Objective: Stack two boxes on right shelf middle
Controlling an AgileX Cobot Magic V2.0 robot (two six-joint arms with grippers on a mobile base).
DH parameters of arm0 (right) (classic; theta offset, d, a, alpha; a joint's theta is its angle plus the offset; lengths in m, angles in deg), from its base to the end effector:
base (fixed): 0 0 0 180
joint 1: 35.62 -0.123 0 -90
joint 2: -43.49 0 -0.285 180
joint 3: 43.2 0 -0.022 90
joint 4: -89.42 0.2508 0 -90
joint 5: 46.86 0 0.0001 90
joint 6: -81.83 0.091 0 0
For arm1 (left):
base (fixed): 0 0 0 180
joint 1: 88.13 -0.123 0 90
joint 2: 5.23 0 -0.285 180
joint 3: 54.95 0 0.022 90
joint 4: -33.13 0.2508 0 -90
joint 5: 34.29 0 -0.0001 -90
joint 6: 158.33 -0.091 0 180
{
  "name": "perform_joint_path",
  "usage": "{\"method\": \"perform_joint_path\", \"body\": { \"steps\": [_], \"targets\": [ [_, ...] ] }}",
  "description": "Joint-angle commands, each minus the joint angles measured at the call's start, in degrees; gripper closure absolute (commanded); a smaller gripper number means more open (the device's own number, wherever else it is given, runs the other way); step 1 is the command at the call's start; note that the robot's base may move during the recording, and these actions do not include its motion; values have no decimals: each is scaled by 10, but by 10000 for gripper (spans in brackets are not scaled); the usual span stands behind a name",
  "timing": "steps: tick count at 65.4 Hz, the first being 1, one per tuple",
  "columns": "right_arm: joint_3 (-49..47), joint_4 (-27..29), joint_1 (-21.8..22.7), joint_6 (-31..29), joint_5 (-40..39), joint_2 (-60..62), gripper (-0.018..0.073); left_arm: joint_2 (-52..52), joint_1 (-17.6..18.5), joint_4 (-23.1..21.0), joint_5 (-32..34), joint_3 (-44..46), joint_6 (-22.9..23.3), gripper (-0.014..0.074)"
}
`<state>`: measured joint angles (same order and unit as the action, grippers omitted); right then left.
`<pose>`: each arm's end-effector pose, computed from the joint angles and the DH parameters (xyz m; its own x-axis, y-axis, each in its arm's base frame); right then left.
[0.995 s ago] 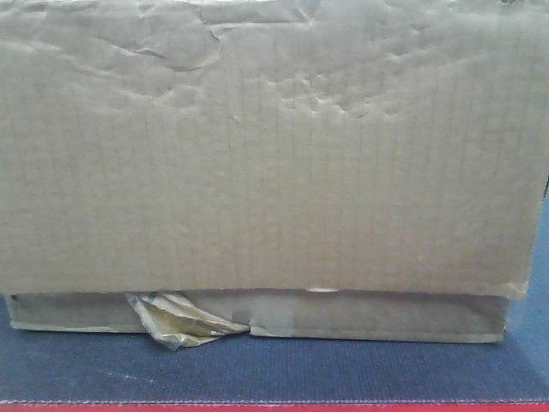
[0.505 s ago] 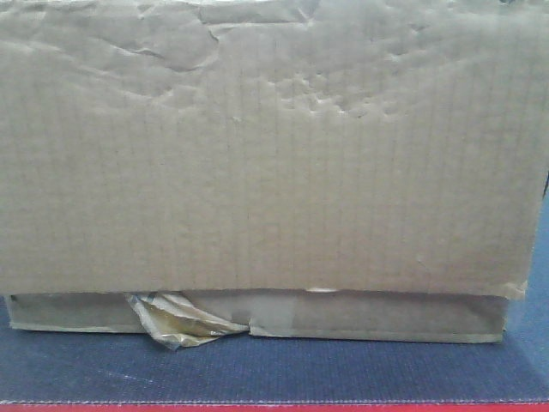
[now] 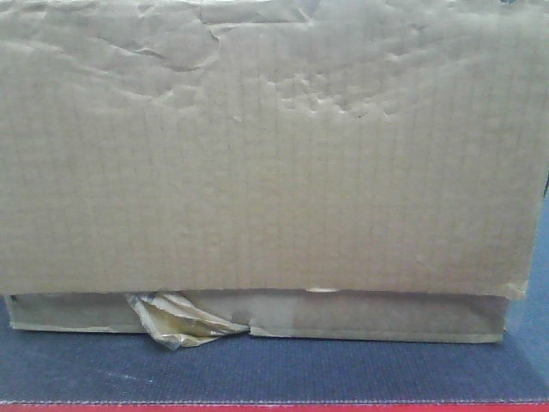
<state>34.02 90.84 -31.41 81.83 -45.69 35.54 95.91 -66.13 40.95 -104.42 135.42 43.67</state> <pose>0.0565 -0.0041 0.2112 0.0655 0.0200 -0.9977 0.0713 0.9971 0.0247 0.3157 -0.1150 0.3360 -0.9359 0.0241 -0.3514 0.0240 0.9997 0.0047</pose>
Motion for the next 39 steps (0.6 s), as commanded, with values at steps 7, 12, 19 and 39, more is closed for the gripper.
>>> {"method": "perform_joint_path", "body": {
  "steps": [7,12,19,39],
  "targets": [
    [-35,3,1,0,-45,2,721,-9,-11,-21,2,2,-13,278],
    [-98,3,1,0,31,2,721,-9,-13,-23,2,2,-15,278],
    [-184,4,1,21,142,-40,721,-9,-17,-23,2,2,-21,278],
    [-397,4,1,21,440,-296,721,-9,-17,-23,2,2,-23,278]
  ]
}}
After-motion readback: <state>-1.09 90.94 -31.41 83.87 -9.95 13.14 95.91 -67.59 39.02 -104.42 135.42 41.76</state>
